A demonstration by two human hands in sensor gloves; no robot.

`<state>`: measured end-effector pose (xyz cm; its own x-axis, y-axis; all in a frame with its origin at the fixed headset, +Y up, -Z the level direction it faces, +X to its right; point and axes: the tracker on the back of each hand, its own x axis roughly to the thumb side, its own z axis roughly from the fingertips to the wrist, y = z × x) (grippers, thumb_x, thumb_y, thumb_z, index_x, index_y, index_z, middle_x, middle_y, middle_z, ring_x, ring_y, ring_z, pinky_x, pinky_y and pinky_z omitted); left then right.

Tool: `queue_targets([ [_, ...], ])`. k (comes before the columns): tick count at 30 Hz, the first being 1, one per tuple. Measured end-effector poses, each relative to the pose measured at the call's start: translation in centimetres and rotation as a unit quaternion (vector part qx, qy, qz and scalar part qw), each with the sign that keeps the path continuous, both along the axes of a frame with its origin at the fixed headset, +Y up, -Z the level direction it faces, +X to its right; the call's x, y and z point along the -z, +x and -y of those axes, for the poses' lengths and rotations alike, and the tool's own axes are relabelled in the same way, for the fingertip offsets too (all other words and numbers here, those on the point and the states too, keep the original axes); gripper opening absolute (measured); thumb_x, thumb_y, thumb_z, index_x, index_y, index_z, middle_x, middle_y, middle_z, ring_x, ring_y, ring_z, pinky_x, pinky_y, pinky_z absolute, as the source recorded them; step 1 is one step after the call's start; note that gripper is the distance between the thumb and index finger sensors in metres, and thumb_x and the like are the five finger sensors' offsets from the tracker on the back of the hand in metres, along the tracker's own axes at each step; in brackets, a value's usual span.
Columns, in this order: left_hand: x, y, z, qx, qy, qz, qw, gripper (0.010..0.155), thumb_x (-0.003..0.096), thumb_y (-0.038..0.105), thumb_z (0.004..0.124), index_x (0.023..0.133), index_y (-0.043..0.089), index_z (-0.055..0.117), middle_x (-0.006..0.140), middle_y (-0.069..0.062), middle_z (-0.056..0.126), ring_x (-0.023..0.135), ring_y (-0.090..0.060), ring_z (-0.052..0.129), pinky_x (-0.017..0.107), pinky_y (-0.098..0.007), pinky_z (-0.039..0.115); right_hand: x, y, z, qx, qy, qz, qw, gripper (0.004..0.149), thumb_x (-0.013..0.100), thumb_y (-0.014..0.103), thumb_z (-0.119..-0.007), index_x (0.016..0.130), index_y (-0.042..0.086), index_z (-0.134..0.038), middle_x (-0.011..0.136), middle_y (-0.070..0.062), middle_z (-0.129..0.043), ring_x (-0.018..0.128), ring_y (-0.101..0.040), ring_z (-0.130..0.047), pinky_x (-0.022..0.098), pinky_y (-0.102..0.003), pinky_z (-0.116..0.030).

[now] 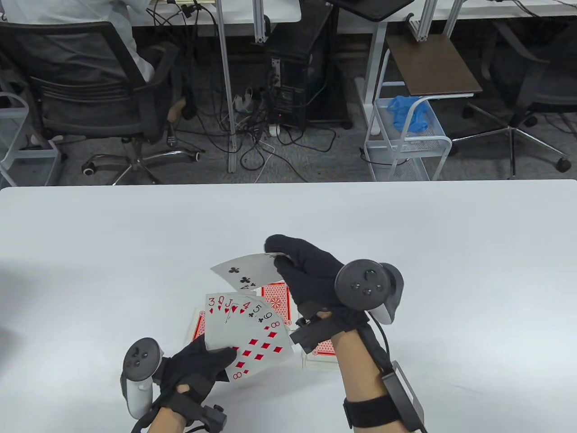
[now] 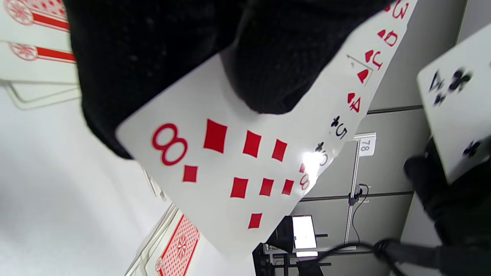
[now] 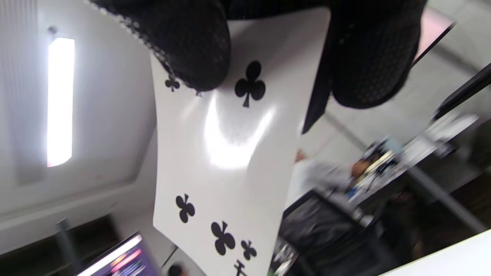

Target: Four-player card dealing with fan arrangement

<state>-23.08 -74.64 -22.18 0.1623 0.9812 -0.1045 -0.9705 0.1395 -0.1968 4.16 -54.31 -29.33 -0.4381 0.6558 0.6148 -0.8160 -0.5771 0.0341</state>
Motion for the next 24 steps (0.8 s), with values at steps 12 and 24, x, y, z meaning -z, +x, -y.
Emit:
queue_targets([
  [12, -0.2, 0.7, -0.8, 0.044, 0.022, 0.033, 0.998, 0.042, 0.0426, 0.031, 0.097, 0.084, 0.021, 0.092, 0.074, -0.005, 0.111, 0.055, -0.03, 0.121, 0.035, -0.038, 0.105, -0.6, -5.3, -1.2, -0.124, 0.015, -0.059, 0.99, 0.041, 0.056, 0.021, -0.082, 0.097, 0.023, -0.084, 0.092, -0.01, -0.093, 0.077, -0.041, -0.096, 0.058, -0.068, -0.073],
  [24, -0.2, 0.7, -1.0, 0.043, 0.024, 0.044, 0.998, 0.042, 0.0425, 0.031, 0.098, 0.083, 0.022, 0.092, 0.074, -0.004, 0.111, 0.056, -0.03, 0.12, 0.036, -0.039, 0.104, -0.3, -3.9, -1.5, -0.124, -0.007, -0.063, 0.99, 0.041, 0.056, 0.019, -0.081, 0.097, 0.022, -0.085, 0.091, -0.012, -0.093, 0.071, -0.039, -0.097, 0.058, -0.067, -0.073],
])
